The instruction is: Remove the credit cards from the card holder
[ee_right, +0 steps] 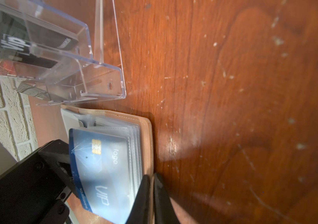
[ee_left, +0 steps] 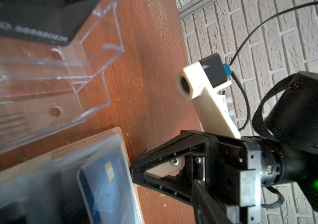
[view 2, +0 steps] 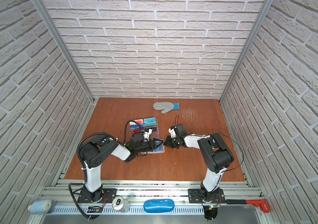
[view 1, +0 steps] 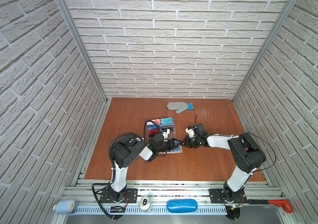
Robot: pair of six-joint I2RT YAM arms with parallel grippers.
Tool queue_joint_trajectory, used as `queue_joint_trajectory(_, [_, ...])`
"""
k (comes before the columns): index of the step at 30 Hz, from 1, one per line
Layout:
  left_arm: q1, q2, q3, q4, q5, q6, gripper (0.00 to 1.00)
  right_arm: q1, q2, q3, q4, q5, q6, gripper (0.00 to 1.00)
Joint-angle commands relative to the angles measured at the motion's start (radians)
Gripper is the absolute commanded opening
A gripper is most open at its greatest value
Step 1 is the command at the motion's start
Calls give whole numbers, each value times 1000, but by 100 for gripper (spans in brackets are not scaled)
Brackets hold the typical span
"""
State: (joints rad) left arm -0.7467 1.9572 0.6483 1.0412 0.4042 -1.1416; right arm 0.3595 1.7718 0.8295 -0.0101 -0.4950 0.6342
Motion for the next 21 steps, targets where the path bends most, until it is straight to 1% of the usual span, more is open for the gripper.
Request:
queue_joint_trajectory(1, [-17,33,-7,-6,24,0,61,10,25,-21,16,5,3,9])
queue_joint_trajectory(7, [21,20,-46,49,45,-22,60,4,17,-21,2,14,-1,9])
queue_joint_trajectory(10, [37,20,-60,77,61,-38,60,2,21,-14,-20,29,-8,7])
queue_joint_trajectory(14, [48,39,-67,151,80,-73,59,0,27,-10,-28,31,-11,6])
queue_joint_trajectory(21, [52,42,-77,162,85,-73,58,-5,30,-8,-31,33,-14,6])
